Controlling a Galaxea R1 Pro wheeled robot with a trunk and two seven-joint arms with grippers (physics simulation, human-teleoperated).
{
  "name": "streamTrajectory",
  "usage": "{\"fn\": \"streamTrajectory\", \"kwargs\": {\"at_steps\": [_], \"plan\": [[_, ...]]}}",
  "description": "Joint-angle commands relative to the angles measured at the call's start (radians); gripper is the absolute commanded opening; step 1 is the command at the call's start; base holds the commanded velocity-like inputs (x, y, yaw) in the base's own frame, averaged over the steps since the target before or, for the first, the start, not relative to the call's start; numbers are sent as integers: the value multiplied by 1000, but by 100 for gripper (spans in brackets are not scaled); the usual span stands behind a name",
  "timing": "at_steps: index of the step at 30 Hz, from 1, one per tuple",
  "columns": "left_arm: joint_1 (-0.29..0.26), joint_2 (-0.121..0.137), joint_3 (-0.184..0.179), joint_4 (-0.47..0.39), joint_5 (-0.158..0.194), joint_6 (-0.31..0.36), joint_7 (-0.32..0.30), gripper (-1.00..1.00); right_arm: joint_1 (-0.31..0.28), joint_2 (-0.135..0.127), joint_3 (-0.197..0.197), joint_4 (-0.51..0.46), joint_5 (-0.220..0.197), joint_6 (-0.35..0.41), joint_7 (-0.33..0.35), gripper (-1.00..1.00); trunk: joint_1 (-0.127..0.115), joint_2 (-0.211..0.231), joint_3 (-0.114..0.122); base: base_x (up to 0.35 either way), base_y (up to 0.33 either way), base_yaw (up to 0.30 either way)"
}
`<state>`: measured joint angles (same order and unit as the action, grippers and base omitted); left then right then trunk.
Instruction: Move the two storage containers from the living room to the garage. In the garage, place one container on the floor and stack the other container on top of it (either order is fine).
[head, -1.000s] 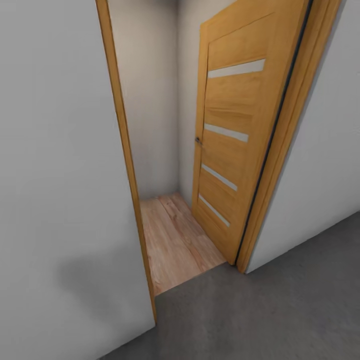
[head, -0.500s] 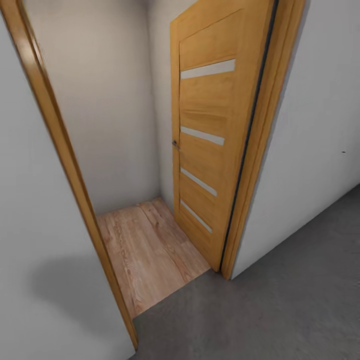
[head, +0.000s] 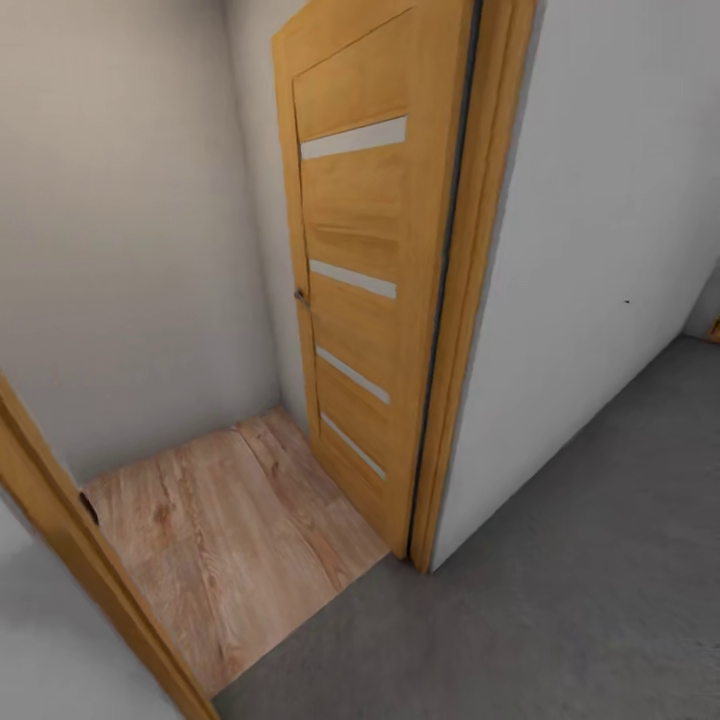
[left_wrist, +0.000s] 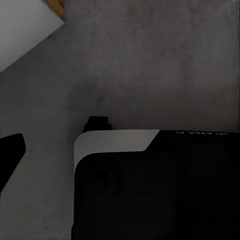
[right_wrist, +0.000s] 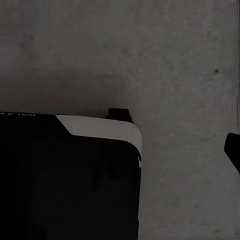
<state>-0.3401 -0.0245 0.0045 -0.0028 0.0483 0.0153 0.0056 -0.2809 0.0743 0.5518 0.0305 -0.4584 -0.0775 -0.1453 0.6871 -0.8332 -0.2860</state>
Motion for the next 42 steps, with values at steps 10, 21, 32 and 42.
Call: {"fn": "streamTrajectory", "kwargs": {"at_steps": [10, 21, 32, 42], "plan": [[0, 0, 0, 0, 5, 2, 1, 100, -1, -2, 8, 3, -9, -7, -3, 100, 1, -1, 1, 235, -101, -90], [0, 0, 0, 0, 5, 2, 1, 100, -1, -1, 8, 3, -9, -7, -4, 100, 1, -1, 1, 211, -101, -1], [0, 0, 0, 0, 5, 2, 1, 100, -1, 1, 10, 3, -9, -5, -5, 100, 1, -1, 1, 202, -101, 0], [0, 3, 0, 0, 7, 2, 1, 100, -1, 1, 10, 3, -8, -5, -5, 100, 1, -1, 1, 290, -27, 0]]}}
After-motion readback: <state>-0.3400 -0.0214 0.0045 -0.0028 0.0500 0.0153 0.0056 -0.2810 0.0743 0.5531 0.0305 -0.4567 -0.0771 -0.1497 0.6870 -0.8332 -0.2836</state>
